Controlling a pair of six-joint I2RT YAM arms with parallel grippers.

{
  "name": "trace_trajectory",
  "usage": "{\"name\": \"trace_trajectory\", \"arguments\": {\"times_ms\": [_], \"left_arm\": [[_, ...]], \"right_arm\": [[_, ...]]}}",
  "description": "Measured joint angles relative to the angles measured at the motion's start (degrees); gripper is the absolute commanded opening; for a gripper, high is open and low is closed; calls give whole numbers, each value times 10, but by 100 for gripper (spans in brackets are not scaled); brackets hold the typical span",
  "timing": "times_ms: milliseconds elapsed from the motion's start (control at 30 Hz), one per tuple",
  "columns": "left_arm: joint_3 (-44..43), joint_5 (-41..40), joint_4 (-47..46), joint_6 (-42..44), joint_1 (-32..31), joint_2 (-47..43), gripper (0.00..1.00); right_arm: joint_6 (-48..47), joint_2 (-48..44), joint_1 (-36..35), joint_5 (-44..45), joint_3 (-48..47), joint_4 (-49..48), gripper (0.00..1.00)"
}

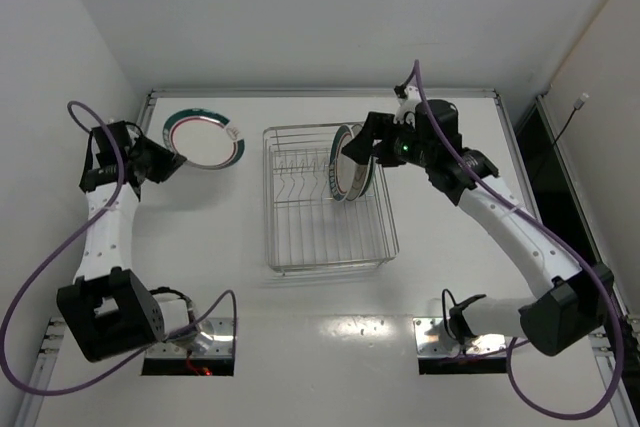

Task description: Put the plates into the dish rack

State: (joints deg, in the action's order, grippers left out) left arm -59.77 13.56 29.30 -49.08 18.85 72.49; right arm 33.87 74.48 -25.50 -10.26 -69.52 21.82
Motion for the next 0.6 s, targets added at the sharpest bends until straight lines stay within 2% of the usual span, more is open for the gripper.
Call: {"name": "trace_trajectory", "arguments": {"times_ms": [167,300,400,600], "left_arm": [[-6,120,-47,-19,-1,-46,0],[47,192,-143,-80,-24,-86,0],[77,222,-193,-121,-76,-105,0],[105,242,-295,-200,-223,-107,0]], "right_arm": [[99,-3,26,-150,87,-182,82],[185,26,28,-233,121,-324,84],[223,52,27,-262,125,-381,84],[273,64,21,-285,140,-460,84]]}}
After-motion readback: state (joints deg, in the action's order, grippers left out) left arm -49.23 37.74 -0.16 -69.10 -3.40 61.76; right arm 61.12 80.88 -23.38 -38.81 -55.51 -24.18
